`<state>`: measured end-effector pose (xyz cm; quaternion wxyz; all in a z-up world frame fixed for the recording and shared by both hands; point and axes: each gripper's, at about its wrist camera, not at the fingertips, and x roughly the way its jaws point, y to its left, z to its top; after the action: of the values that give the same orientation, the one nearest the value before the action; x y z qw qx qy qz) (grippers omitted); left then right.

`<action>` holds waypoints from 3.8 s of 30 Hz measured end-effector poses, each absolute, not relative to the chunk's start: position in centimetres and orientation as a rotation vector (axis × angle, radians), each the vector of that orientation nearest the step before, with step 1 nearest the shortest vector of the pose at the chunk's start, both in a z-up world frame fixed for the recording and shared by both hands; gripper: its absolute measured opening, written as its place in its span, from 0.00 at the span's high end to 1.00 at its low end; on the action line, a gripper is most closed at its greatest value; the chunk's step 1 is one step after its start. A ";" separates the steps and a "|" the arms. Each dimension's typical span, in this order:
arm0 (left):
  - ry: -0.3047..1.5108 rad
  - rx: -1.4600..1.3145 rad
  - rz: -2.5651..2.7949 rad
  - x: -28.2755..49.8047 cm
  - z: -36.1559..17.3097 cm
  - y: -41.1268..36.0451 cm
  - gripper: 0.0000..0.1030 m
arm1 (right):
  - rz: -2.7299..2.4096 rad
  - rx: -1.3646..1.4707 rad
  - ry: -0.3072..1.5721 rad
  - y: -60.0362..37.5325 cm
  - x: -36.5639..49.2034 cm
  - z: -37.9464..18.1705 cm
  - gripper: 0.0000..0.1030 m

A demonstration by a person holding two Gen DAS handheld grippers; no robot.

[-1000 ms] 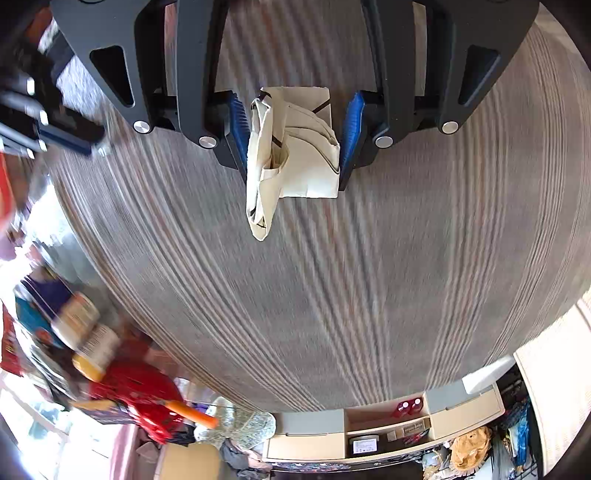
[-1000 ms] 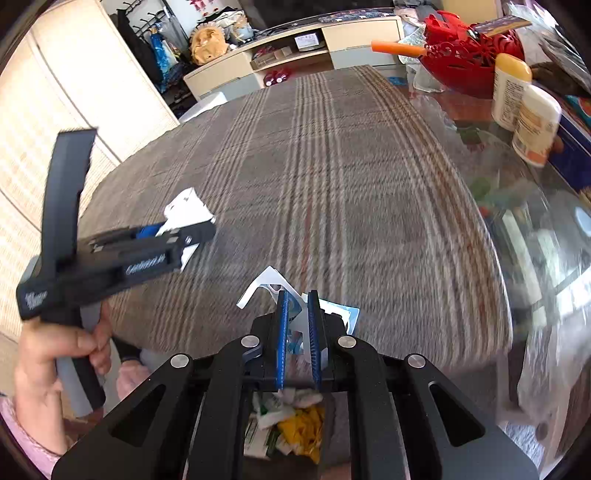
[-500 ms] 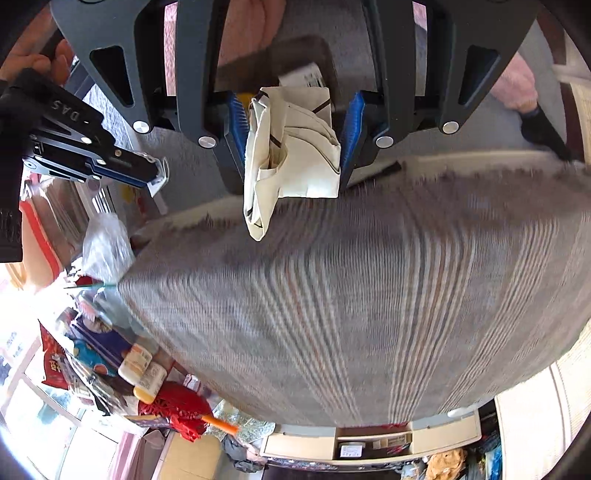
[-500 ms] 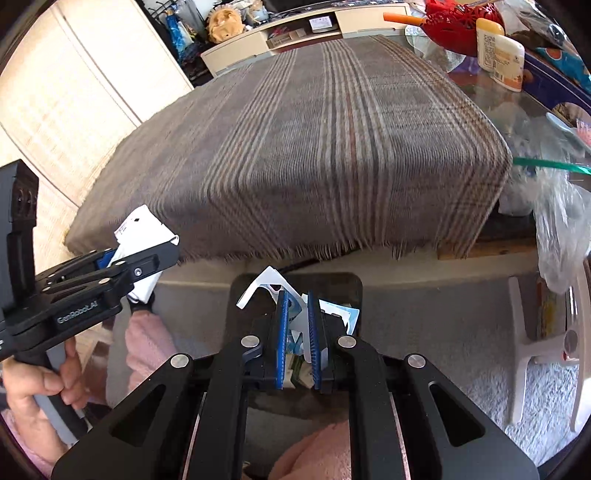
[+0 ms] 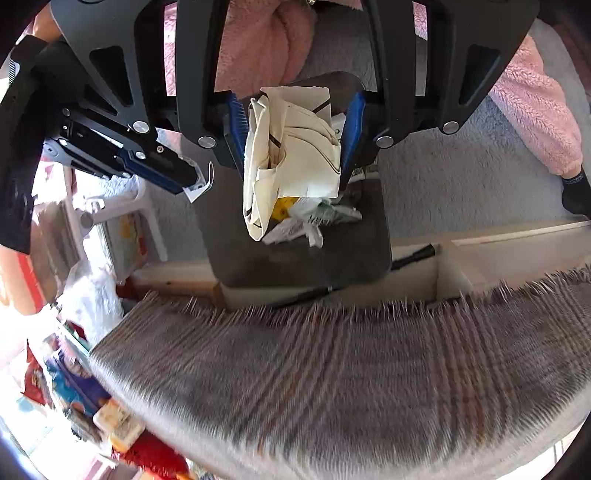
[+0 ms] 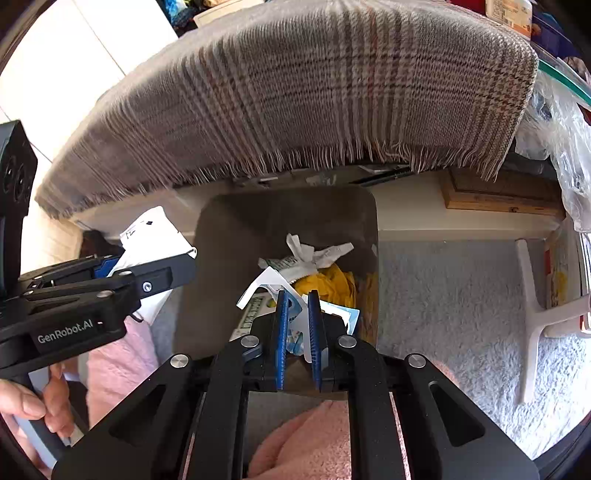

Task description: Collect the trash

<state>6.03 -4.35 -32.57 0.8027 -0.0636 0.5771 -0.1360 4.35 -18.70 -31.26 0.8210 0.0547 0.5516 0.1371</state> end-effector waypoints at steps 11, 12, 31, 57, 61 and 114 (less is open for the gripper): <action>1.224 -0.137 -0.293 6.8 -33.4 -3.6 0.54 | 0.277 0.055 1.239 -17.0 4.1 -33.0 0.82; 1.220 -0.139 -0.293 6.9 -33.2 -3.6 0.51 | 0.281 0.046 1.250 -16.9 4.1 -33.2 0.80; 0.919 -0.134 -0.193 3.5 -20.5 0.2 0.08 | 0.213 0.085 1.015 -19.5 2.4 -23.0 0.03; 0.487 -0.042 -0.057 -4.3 -7.0 2.7 0.08 | -0.005 0.031 0.439 -19.9 -4.3 -4.9 0.03; 0.464 -0.040 -0.053 -5.0 -6.2 2.7 0.08 | -0.012 0.029 0.434 -19.8 -5.0 -4.6 0.03; 0.466 -0.047 -0.050 -5.4 -5.8 2.2 0.08 | -0.003 0.029 0.461 -19.4 -4.7 -4.3 0.03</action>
<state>-5.35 2.24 -5.76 0.9724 -0.0231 0.2308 -0.0249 -4.71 -19.38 -4.31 0.9735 0.0144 0.2284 -0.0017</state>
